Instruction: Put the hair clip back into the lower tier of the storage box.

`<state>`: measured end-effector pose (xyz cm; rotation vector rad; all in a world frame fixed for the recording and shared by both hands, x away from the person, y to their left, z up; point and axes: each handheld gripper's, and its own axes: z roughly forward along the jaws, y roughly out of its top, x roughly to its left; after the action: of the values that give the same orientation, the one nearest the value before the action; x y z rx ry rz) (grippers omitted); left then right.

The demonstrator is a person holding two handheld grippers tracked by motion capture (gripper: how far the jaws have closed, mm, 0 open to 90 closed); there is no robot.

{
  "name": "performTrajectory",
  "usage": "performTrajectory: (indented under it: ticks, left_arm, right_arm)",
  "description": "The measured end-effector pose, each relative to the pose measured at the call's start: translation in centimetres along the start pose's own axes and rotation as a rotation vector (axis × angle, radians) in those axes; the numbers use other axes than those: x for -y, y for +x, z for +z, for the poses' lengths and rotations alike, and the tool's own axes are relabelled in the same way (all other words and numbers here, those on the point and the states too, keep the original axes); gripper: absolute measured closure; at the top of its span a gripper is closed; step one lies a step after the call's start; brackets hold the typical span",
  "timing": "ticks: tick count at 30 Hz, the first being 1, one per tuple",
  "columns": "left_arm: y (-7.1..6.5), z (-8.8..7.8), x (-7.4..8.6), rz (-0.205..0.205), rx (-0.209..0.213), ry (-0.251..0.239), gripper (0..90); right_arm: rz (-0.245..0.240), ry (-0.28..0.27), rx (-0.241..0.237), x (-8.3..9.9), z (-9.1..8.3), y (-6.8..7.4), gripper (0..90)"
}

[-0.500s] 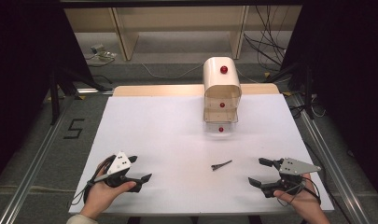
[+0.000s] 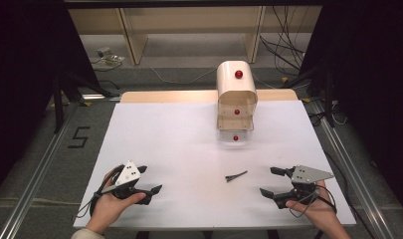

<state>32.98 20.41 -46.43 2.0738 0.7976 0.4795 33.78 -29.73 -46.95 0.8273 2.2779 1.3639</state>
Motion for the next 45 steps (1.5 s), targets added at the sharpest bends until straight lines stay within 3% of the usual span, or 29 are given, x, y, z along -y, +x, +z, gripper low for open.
performTrajectory:
  ticks: [16,17,33,41,45]
  left_arm:
    - [-0.1,0.3,0.1,0.015,0.001,0.014,16.9]
    - [-0.1,0.3,0.1,0.017,0.003,0.018,16.9]
    - [0.0,0.5,0.1,0.017,0.000,0.023,16.9]
    - [0.0,0.5,0.1,0.020,-0.001,0.023,16.9]
    - [0.0,0.5,0.1,0.020,-0.001,0.022,16.9]
  right_arm:
    - [-0.067,0.084,-0.070,-1.9,4.8,0.3,23.5]
    - [-0.114,0.073,-0.182,-2.0,4.6,0.7,24.2]
    - [-0.159,0.142,-0.238,-3.0,8.3,1.2,30.2]
    - [-0.159,0.173,-0.259,-3.0,9.4,1.2,34.3]
    - [-0.173,0.184,-0.273,-3.3,10.2,1.4,39.2]
